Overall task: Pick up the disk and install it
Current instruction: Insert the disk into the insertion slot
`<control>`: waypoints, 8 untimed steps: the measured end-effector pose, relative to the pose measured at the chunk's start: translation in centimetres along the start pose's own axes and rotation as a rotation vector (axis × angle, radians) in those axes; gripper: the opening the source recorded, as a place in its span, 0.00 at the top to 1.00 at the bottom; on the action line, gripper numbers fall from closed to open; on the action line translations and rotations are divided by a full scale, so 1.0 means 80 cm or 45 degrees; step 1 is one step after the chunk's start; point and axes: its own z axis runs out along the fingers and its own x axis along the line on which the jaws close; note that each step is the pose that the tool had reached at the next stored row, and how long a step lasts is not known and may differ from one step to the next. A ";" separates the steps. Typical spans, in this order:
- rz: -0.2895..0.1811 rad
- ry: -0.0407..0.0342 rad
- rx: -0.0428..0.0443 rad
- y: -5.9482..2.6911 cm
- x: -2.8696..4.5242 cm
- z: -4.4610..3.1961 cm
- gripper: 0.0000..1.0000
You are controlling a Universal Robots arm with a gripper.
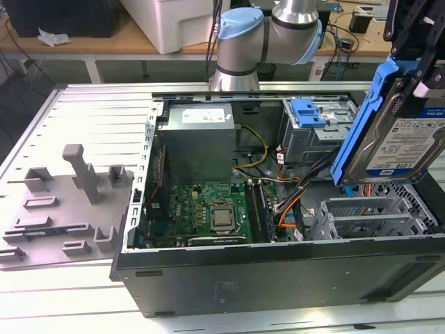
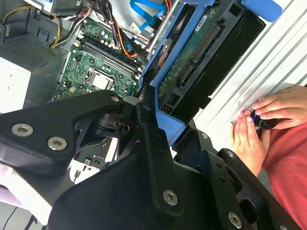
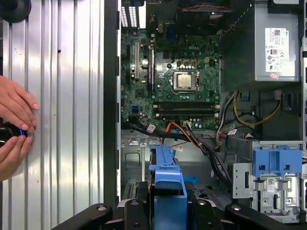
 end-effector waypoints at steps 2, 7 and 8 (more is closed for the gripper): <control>0.001 -0.0004 0.000 0.000 0.0000 0.0002 0.63; 0.001 -0.0005 0.000 0.000 0.0000 0.0012 0.63; 0.001 -0.0006 0.000 0.000 0.0001 0.0015 0.63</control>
